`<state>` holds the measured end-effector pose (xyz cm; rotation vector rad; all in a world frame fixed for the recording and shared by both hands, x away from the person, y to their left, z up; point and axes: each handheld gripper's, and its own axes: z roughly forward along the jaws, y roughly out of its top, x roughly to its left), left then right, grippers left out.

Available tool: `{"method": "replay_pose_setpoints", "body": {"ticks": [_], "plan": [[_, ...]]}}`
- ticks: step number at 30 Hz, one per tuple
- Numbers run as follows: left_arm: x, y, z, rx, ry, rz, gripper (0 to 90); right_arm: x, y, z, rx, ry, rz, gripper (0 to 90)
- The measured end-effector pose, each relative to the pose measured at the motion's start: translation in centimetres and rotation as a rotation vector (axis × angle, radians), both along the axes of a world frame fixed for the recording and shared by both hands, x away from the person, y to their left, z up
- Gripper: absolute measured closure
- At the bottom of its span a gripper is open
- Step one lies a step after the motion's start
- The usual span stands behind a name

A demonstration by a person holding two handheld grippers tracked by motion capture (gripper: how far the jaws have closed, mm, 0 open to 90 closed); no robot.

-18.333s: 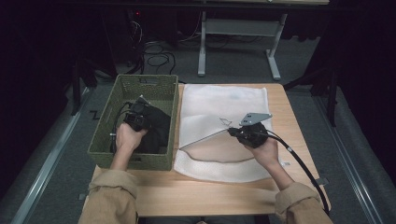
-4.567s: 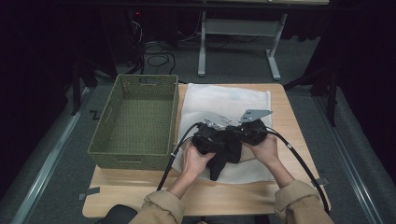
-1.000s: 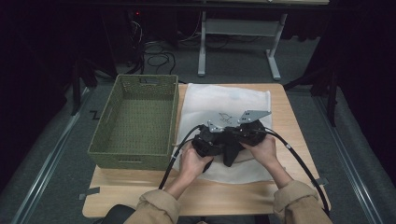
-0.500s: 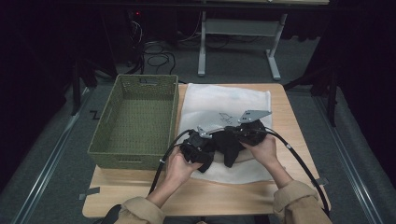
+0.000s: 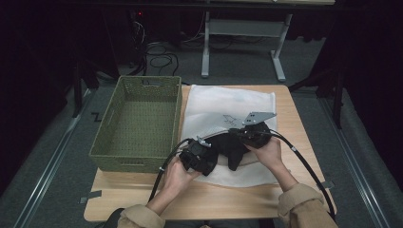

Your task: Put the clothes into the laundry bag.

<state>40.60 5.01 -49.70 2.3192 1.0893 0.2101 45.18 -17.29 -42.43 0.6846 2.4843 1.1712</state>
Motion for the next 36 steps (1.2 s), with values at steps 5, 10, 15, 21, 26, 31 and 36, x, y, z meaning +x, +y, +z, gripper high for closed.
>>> {"method": "replay_pose_setpoints", "body": {"ticks": [5,10,15,21,26,31,36], "plan": [[0.1,-0.3,-0.6,0.018,0.015,-0.008,39.5,0.0,0.1,-0.1,0.002,0.0,-0.003,88.8],[0.3,-0.7,-1.1,0.027,0.028,-0.01,40.5,0.0,0.1,0.0,-0.005,0.002,-0.003,88.8],[0.3,-1.3,-1.4,0.077,0.022,-0.044,46.7,0.0,0.1,0.0,-0.003,0.005,-0.006,88.8],[0.5,-1.1,-1.3,0.088,0.022,-0.056,66.2,0.0,0.1,-0.1,-0.008,0.001,-0.004,88.8],[1.3,-0.5,-1.3,0.048,0.07,-0.061,80.8,0.0,0.1,-0.2,-0.007,0.005,-0.002,88.7],[1.4,-0.4,-1.2,0.001,0.076,-0.065,86.0,0.1,0.2,-0.2,-0.002,0.005,0.0,88.8],[1.1,-0.7,-0.6,-0.075,0.047,-0.089,86.6,0.1,0.2,-0.2,0.001,0.005,-0.004,88.8]]}}
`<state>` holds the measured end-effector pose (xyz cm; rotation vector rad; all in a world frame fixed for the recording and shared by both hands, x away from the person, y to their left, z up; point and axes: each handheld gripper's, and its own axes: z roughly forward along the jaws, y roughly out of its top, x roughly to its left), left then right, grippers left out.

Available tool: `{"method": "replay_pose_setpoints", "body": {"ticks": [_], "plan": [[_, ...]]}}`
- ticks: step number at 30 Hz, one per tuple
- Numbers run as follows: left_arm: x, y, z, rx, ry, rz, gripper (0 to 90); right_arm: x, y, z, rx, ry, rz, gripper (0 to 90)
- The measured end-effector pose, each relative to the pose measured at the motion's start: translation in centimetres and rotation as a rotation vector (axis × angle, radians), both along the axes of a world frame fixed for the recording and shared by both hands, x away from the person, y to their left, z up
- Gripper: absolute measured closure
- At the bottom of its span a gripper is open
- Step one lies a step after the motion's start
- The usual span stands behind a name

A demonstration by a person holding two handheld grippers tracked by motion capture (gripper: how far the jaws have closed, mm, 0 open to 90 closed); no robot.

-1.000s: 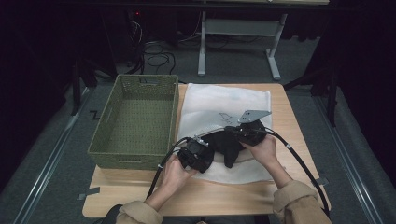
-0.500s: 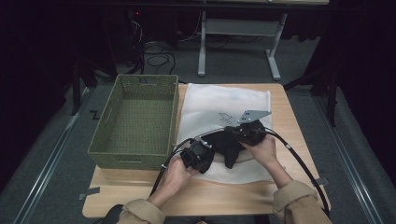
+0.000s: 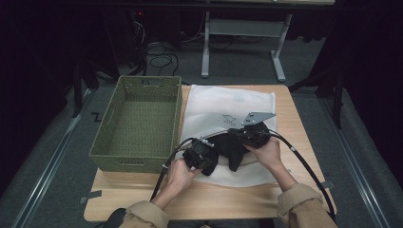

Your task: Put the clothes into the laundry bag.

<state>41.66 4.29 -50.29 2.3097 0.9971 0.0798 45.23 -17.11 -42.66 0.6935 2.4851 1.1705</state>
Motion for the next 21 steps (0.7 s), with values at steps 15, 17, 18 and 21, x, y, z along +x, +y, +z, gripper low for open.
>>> {"method": "replay_pose_setpoints", "body": {"ticks": [15,17,18,21], "plan": [[2.0,-3.1,1.1,-0.158,-0.04,0.022,86.8,0.0,0.0,-0.2,-0.007,0.006,0.007,88.8],[2.3,-3.2,0.9,-0.167,-0.049,0.035,86.8,0.0,0.1,-0.2,-0.006,0.006,0.009,88.8],[2.4,-3.3,0.8,-0.175,-0.054,0.047,86.8,-0.1,0.1,-0.2,-0.007,0.008,0.009,88.8],[2.7,-3.4,0.6,-0.188,-0.067,0.081,86.8,-0.1,0.0,-0.2,-0.013,0.002,0.014,88.9]]}}
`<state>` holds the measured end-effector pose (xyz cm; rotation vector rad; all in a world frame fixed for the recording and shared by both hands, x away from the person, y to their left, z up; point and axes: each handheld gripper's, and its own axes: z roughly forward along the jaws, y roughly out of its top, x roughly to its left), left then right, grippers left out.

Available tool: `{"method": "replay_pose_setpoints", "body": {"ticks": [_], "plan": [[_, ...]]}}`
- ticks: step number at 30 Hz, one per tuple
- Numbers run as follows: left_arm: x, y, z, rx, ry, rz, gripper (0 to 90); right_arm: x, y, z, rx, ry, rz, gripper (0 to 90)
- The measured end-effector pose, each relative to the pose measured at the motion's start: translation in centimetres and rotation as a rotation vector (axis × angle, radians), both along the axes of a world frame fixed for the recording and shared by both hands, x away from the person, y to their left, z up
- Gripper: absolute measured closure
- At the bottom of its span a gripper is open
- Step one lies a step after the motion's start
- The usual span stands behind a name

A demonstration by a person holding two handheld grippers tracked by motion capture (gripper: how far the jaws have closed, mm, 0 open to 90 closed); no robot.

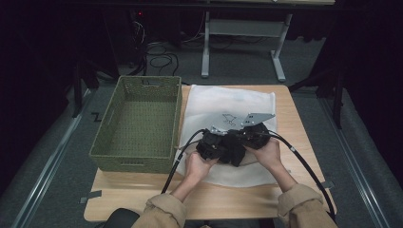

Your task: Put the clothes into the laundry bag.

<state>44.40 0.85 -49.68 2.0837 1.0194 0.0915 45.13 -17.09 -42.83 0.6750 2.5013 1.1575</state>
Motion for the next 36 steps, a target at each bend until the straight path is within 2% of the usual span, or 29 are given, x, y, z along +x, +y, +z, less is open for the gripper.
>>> {"method": "replay_pose_setpoints", "body": {"ticks": [5,17,23,26,29,36], "plan": [[0.5,-0.2,0.0,0.001,-0.025,0.042,86.9,-0.1,0.0,0.1,0.002,0.001,0.002,88.8],[1.9,-0.8,-0.6,0.04,-0.094,0.155,86.7,-0.3,0.2,-0.1,0.004,0.009,0.006,88.9],[1.7,-0.7,-0.7,0.036,-0.076,0.123,83.9,-0.3,0.1,-0.1,0.011,0.005,0.008,88.9],[1.4,-0.3,-0.7,0.028,-0.074,0.091,76.7,-0.3,0.1,0.0,0.011,0.002,0.007,88.9],[0.9,0.0,-0.7,0.017,-0.065,0.086,68.6,-0.2,0.1,-0.1,0.012,-0.001,0.008,88.8],[-0.7,0.3,-0.2,0.064,-0.053,0.061,50.7,-0.3,0.1,-0.1,0.016,0.006,-0.005,88.8]]}}
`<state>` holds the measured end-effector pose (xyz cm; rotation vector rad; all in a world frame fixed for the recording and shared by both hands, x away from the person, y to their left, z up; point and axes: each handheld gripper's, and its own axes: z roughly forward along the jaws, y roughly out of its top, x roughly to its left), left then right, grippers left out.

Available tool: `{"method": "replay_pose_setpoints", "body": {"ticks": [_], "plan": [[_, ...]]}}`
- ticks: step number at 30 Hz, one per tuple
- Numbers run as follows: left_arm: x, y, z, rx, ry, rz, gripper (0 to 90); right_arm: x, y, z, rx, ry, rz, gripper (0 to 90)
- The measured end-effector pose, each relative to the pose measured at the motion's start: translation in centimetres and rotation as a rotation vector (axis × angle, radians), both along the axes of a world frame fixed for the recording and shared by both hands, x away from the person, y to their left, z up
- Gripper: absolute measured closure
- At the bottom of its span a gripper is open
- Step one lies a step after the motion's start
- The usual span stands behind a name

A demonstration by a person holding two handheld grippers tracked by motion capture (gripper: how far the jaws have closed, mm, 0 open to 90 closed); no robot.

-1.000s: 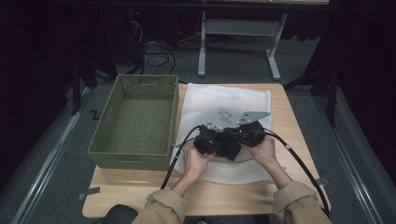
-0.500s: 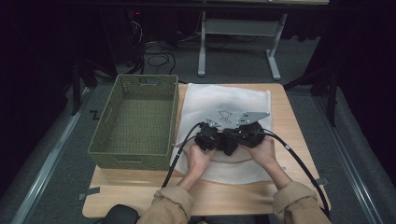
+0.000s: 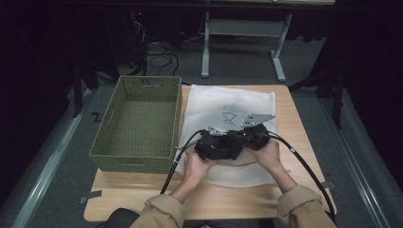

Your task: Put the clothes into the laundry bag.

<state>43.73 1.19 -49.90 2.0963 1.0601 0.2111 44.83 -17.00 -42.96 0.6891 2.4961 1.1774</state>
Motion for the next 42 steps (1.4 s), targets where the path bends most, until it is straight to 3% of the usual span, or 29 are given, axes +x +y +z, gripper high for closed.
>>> {"method": "replay_pose_setpoints", "body": {"ticks": [4,9,13,17,20,22,25,28,31,36,42], "plan": [[-0.8,0.0,0.1,0.019,0.017,-0.016,42.7,0.2,0.0,-0.1,-0.001,-0.002,0.0,88.8],[-1.4,-0.2,-0.5,0.046,0.024,-0.041,40.7,0.2,0.0,-0.1,-0.002,-0.002,0.001,88.8],[-1.4,-0.5,-1.1,0.065,0.02,-0.052,48.9,0.2,0.0,-0.1,-0.003,0.0,0.0,88.8],[-0.8,-0.5,-1.6,0.082,0.022,-0.018,62.0,0.2,0.0,-0.1,-0.003,-0.002,0.0,88.8],[-0.6,-0.8,-2.1,0.132,0.004,-0.015,68.5,0.2,0.0,-0.1,-0.001,0.004,-0.005,88.8],[-0.5,-1.0,-2.1,0.143,-0.004,-0.014,75.0,0.2,-0.1,-0.1,-0.002,0.003,-0.003,88.8],[0.0,-1.1,-2.2,0.122,0.005,-0.006,82.7,0.2,0.0,-0.1,-0.003,0.001,-0.003,88.8],[0.5,-1.2,-2.0,0.077,0.007,0.009,85.1,0.3,-0.1,-0.2,-0.006,0.0,0.003,88.8],[0.8,-1.5,-1.7,0.06,-0.004,0.007,85.4,0.4,-0.2,-0.2,-0.001,0.008,0.004,88.8],[1.7,-1.7,-1.6,-0.032,0.004,0.052,85.3,0.3,-0.2,-0.2,0.0,0.021,-0.001,88.8],[2.2,-1.8,-1.9,-0.05,0.002,0.068,83.0,0.4,-0.3,-0.3,0.0,0.02,0.003,88.9]]}}
